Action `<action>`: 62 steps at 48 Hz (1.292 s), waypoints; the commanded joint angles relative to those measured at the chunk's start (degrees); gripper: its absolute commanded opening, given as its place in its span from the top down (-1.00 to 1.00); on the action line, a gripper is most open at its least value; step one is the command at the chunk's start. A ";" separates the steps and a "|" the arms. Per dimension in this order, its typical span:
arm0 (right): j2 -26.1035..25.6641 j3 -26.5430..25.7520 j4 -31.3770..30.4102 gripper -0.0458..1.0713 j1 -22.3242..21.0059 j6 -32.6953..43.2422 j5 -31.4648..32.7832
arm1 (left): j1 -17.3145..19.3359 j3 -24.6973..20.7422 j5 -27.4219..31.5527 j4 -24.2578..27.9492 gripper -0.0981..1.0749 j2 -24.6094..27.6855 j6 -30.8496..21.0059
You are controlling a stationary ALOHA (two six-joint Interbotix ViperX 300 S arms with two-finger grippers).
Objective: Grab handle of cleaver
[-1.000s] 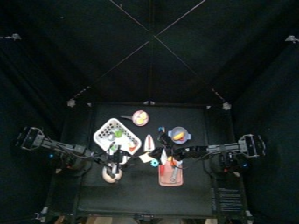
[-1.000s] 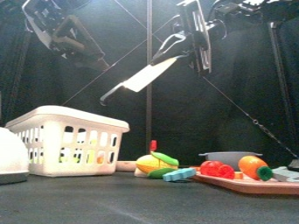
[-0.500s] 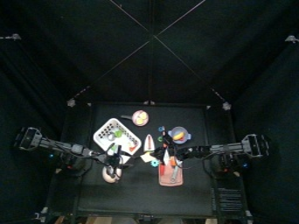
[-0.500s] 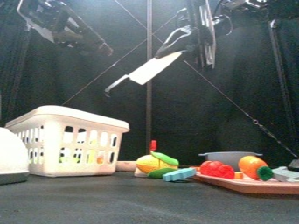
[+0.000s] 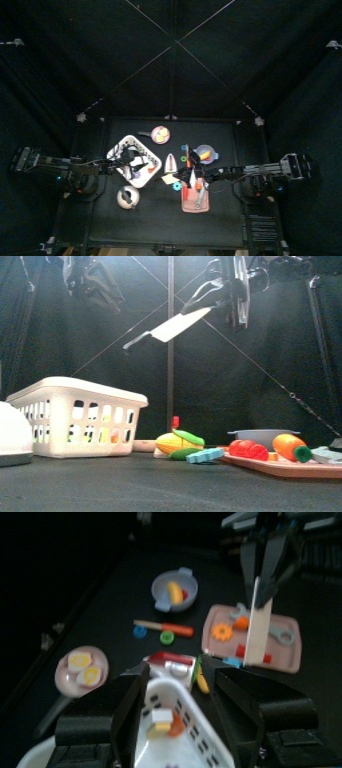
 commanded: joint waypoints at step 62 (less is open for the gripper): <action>-7.91 3.08 -21.18 0.10 4.48 -0.09 0.79 | 7.56 22.32 -79.54 -27.95 -0.58 17.31 29.53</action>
